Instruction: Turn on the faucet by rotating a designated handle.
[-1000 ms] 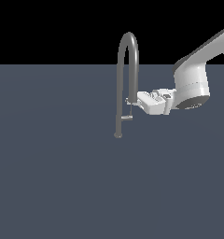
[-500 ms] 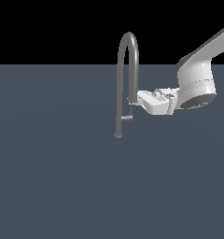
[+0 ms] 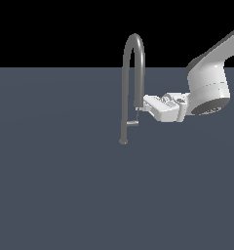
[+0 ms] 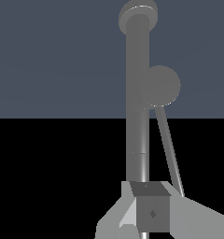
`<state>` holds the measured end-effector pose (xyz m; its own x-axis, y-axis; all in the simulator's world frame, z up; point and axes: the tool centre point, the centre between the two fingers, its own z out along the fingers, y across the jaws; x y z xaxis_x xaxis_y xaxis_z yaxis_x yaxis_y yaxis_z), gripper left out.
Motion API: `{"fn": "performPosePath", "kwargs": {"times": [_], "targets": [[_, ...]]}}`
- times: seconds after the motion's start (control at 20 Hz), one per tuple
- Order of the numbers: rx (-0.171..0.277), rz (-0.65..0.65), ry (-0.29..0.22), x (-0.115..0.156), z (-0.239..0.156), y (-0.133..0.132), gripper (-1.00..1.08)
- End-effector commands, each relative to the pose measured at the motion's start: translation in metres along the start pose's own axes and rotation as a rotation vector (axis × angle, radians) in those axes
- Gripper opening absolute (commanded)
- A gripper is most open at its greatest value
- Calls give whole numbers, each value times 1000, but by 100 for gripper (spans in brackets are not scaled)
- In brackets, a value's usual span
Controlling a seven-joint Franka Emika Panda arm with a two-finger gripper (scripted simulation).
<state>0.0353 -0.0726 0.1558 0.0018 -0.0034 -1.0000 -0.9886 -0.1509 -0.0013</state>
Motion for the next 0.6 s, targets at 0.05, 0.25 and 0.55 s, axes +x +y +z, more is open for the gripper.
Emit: {"fn": "performPosePath", "kwargs": {"times": [0.05,0.25,0.55], "targets": [[-6,3,-3,1,0,12,-100],[-7,3,-4,1,0,23,-100],[-3,1,-3,6,0,31,-100]]}}
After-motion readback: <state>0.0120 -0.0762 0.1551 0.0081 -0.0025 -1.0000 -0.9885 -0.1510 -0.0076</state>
